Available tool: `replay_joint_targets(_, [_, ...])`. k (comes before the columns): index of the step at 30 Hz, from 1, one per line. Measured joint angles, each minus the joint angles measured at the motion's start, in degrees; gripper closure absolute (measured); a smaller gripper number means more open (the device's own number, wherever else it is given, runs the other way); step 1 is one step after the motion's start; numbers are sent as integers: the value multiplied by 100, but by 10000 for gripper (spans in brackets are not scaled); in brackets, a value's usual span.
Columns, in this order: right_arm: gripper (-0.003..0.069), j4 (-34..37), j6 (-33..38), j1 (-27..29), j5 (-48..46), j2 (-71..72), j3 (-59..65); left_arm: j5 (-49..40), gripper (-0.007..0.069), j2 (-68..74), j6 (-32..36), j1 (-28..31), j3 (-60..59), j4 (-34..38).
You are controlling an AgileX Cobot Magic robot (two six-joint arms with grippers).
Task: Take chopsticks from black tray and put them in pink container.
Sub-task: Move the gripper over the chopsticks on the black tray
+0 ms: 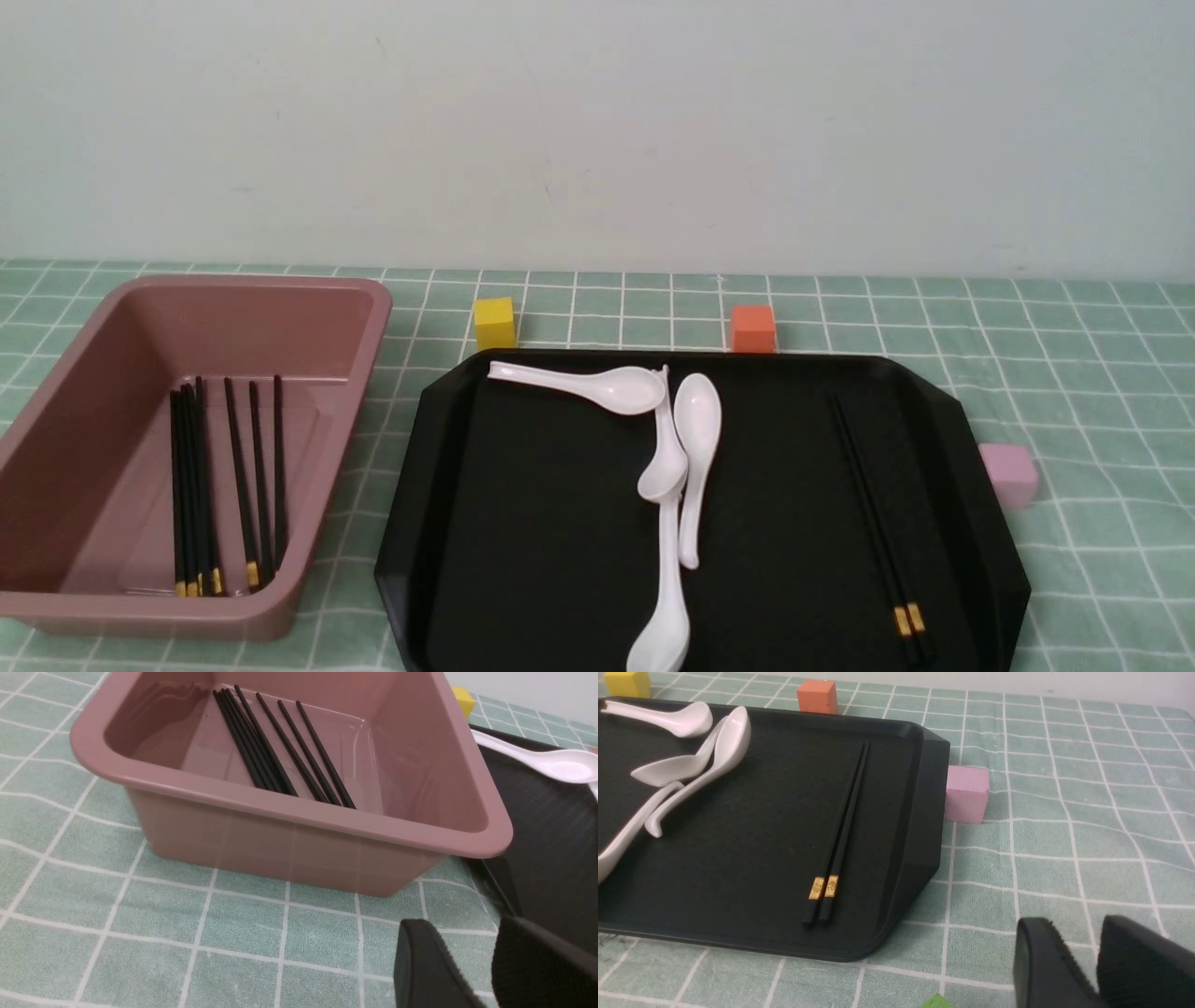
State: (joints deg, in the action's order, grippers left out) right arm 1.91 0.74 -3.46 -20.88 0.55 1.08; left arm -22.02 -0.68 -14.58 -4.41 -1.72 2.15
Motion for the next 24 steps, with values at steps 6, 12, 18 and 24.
replay_joint_targets(6, [445, 866, -399, 0, 166, 0, 14, 0, 386, 0, 0, 0, 0, 0])
replay_joint_targets(12, [440, 3309, -1629, 0, 494, 0, 29, 0, 386, 0, 0, 0, 0, 0])
replay_joint_targets(18, [433, 4362, -1795, 0, 538, 0, 29, 0, 386, 0, 0, 0, 0, 0])
replay_joint_targets(24, [432, 4748, -1554, 0, 578, 0, -220, 0, 386, 0, 0, 0, 0, 0])
